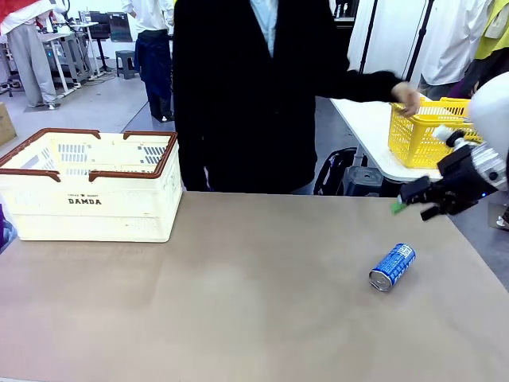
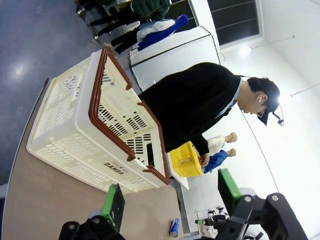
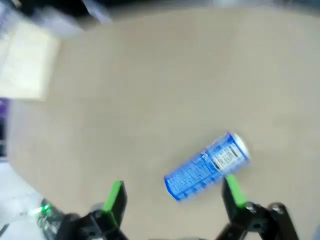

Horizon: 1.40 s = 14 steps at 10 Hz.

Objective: Place the drinks into the Shopping basket.
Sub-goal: Pick up one drink and place it into the Shopping basket.

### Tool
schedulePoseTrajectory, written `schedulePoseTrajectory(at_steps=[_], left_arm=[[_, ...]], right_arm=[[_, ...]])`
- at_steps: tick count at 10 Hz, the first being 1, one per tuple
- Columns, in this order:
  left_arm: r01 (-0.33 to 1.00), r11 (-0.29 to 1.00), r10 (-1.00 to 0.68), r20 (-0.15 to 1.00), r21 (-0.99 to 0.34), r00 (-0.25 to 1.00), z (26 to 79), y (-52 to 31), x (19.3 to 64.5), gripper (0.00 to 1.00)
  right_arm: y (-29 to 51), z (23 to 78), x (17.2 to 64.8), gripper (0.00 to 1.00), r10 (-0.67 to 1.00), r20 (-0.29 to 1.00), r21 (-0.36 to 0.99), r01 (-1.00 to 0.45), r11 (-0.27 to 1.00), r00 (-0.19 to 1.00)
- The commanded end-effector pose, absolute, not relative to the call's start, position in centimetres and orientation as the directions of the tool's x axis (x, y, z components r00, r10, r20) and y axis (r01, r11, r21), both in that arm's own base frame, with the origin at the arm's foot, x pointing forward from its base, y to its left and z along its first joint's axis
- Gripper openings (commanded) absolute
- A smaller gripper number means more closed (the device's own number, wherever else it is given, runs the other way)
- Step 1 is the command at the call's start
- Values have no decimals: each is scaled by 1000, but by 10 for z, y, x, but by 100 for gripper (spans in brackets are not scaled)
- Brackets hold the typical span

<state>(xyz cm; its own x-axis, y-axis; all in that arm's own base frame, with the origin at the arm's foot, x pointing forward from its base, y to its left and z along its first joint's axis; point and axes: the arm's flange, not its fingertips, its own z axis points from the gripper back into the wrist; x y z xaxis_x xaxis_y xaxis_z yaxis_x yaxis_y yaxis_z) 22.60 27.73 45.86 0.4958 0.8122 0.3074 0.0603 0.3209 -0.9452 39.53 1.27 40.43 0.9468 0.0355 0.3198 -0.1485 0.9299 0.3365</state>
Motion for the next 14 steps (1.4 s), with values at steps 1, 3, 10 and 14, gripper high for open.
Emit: schedulePoseTrajectory(at_steps=[1, 3, 10, 14], left_arm=[[63, 317, 809, 305, -946, 503, 459, 279, 224, 100], [63, 317, 809, 305, -946, 503, 459, 279, 224, 100], [63, 317, 809, 305, -946, 503, 459, 279, 224, 100], [63, 317, 809, 305, -946, 503, 459, 279, 224, 100]], right_arm=[[29, 413, 405, 100, 74, 17, 131, -76, 989, 997], [42, 411, 404, 100, -17, -35, -29, 16, 999, 999], [31, 393, 397, 100, 60, -11, -11, -60, 998, 998], [24, 385, 390, 100, 933, -151, -63, -945, 321, 327]])
